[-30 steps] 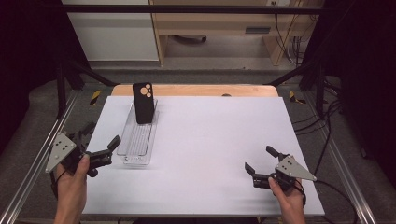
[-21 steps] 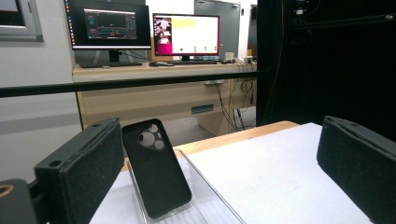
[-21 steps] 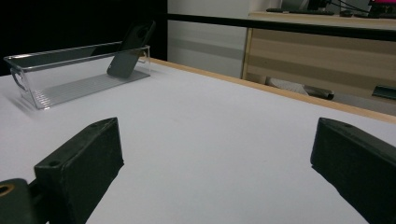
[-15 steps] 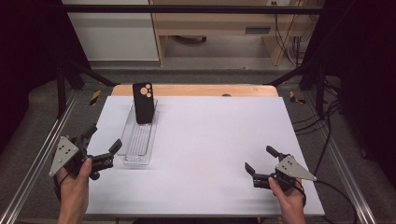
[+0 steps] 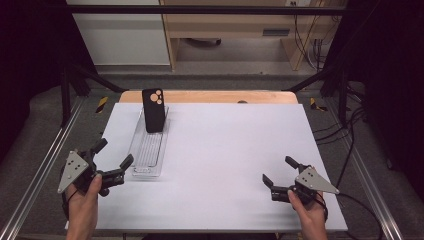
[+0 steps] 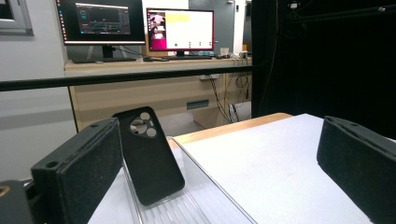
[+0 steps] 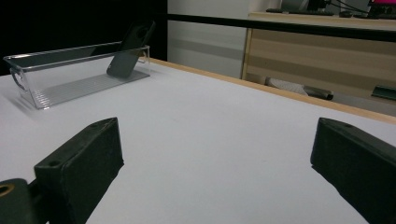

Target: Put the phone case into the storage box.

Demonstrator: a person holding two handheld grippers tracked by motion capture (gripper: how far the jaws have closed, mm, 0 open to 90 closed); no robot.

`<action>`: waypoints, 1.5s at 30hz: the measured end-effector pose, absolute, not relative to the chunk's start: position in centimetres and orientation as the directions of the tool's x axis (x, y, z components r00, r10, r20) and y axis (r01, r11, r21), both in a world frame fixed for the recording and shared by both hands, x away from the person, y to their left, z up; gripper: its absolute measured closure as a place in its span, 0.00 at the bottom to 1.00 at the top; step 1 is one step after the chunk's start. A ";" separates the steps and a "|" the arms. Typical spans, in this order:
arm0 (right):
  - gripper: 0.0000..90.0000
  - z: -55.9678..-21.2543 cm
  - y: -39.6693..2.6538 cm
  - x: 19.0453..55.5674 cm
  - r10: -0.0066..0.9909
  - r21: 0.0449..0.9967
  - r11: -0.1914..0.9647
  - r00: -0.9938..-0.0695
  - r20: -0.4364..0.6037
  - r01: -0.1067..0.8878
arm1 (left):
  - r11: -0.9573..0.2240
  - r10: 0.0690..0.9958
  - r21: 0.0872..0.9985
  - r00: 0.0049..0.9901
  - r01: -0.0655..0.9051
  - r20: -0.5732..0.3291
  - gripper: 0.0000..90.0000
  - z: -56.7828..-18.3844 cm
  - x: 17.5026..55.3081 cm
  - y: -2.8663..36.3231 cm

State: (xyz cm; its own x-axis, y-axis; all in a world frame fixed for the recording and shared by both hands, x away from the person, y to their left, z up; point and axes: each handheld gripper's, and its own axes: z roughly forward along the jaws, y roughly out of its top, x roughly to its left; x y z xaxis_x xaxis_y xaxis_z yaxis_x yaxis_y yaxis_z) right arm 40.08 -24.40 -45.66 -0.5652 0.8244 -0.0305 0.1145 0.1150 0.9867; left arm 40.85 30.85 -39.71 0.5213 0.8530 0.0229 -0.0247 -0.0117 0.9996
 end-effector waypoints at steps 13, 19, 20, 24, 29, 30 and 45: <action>0.03 -45.7 -24.4 40.1 0.825 0.987 0.117 -0.564 -0.034 0.113 | -0.026 0.856 1.000 0.515 -0.017 0.031 0.00 -40.8 40.8 31.0; 0.03 -45.7 -24.4 40.1 0.826 0.987 0.120 -0.562 -0.038 0.109 | -0.033 0.853 0.999 0.520 -0.019 0.038 0.00 -41.4 40.7 30.9; 0.03 -45.7 -24.4 40.1 0.826 0.987 0.121 -0.562 -0.040 0.108 | -0.034 0.853 0.999 0.520 -0.018 0.038 0.00 -41.5 40.6 30.9; 0.03 -45.8 -24.4 40.1 0.827 0.987 0.124 -0.560 -0.044 0.105 | -0.037 0.854 0.999 0.518 -0.011 0.037 0.00 -41.9 40.4 31.0; 0.03 -45.8 -24.4 40.2 0.828 0.987 0.127 -0.558 -0.049 0.100 | -0.037 0.855 0.999 0.518 0.000 0.031 0.00 -42.5 40.2 31.0; 0.03 -45.8 -24.4 40.2 0.828 0.987 0.127 -0.558 -0.049 0.100 | -0.037 0.855 0.999 0.518 0.000 0.031 0.00 -42.5 40.2 31.0; 0.03 -45.9 -24.4 40.2 0.829 0.987 0.136 -0.555 -0.064 0.089 | -0.049 0.850 0.999 0.526 0.013 0.035 0.00 -43.9 39.7 31.0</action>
